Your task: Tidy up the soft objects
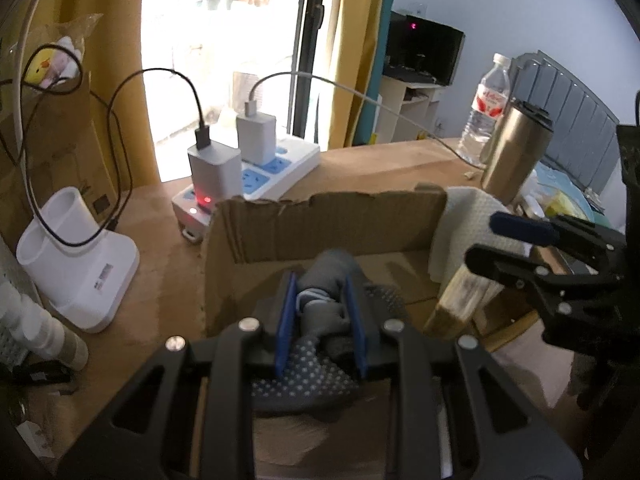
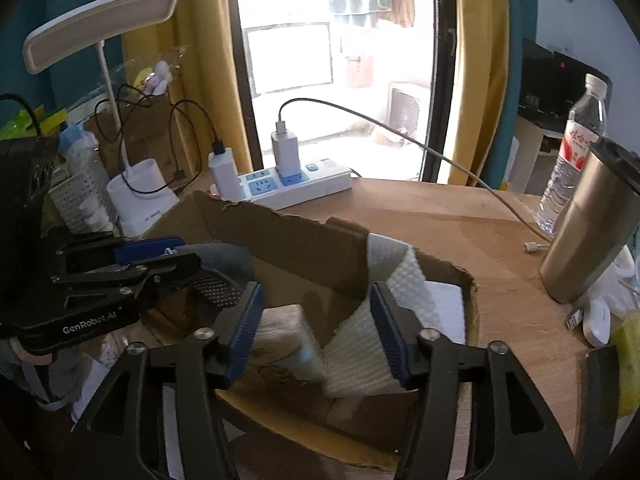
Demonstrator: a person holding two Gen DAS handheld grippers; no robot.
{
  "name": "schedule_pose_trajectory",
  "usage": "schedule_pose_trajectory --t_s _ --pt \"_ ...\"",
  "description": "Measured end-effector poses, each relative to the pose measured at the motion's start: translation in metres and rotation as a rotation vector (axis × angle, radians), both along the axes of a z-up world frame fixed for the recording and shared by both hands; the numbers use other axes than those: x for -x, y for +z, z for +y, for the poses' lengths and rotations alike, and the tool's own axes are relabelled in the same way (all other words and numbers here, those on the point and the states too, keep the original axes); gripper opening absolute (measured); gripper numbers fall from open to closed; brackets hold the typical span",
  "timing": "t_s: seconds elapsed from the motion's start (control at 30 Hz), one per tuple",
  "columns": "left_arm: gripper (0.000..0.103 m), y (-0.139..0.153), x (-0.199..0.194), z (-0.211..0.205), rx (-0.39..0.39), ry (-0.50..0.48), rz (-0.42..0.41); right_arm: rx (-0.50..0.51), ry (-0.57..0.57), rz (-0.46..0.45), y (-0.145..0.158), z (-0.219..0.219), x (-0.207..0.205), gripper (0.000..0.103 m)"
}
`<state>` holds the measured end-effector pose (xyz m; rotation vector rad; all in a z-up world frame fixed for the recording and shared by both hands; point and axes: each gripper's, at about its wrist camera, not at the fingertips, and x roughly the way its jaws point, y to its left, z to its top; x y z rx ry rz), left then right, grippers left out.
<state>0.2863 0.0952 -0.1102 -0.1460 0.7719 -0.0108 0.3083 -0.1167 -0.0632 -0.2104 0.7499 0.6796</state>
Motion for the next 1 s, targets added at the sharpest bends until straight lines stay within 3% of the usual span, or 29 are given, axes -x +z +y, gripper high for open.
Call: schedule_pose_trajectory --t_s 0.17,0.3,1.0 --pt "0.034 0.001 0.001 0.004 -0.014 0.037 0.011 0.000 0.000 -0.001 0.001 -0.001 0.000 0.060" --pt "0.058 0.006 0.006 0.004 -0.016 0.046 -0.003 -0.005 0.004 -0.009 0.005 -0.001 0.006 0.060" --pt "0.062 0.050 0.052 -0.003 -0.025 0.070 -0.105 -0.013 -0.007 -0.067 0.034 -0.018 0.046 0.061"
